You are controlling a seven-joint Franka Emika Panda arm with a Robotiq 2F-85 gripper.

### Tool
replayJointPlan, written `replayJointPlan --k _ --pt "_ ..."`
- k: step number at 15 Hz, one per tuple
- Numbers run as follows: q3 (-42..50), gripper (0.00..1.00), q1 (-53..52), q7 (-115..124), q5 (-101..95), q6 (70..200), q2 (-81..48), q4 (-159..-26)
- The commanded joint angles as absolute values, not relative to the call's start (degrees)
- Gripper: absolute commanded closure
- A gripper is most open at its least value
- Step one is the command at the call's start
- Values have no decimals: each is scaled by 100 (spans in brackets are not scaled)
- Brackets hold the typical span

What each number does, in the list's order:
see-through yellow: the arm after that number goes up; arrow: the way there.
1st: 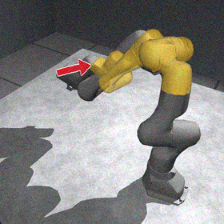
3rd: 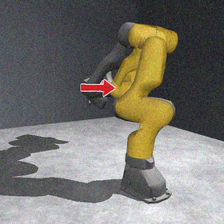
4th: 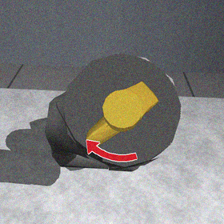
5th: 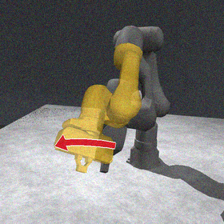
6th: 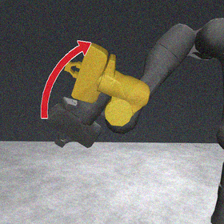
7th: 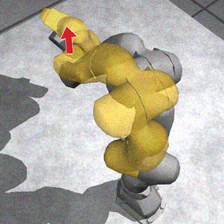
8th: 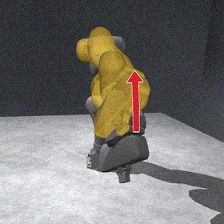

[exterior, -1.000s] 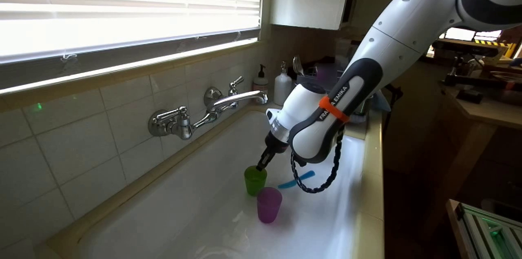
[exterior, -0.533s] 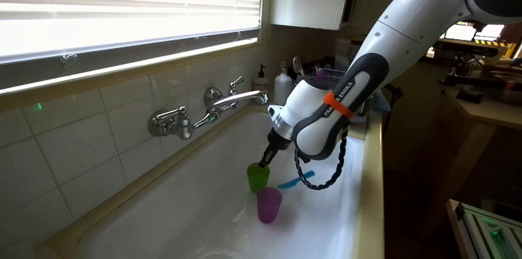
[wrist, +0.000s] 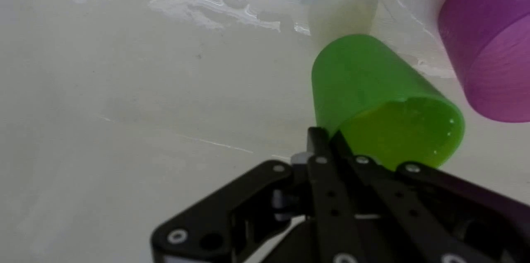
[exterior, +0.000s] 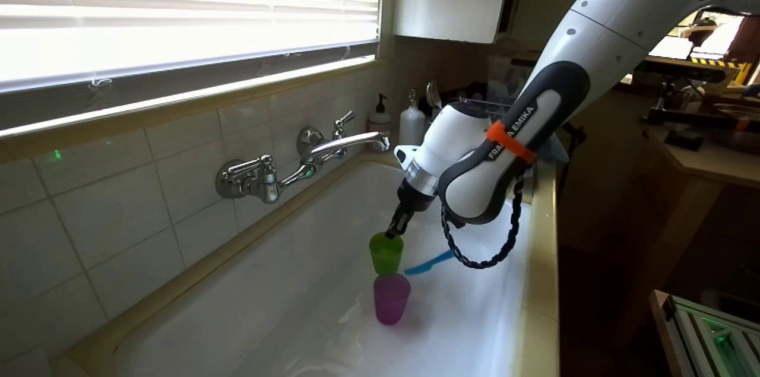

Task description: Move the purple cup to the left, then pour the water from the green cup into the purple cup

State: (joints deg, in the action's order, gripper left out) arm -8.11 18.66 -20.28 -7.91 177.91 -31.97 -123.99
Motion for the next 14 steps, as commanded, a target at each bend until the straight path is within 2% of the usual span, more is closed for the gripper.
replayJointPlan --k 1,14 --pt "-560 99 1616 -2102 -1023 17454 -2722 -12751" --pt "545 99 462 -2030 -1829 16707 -2224 -12905"
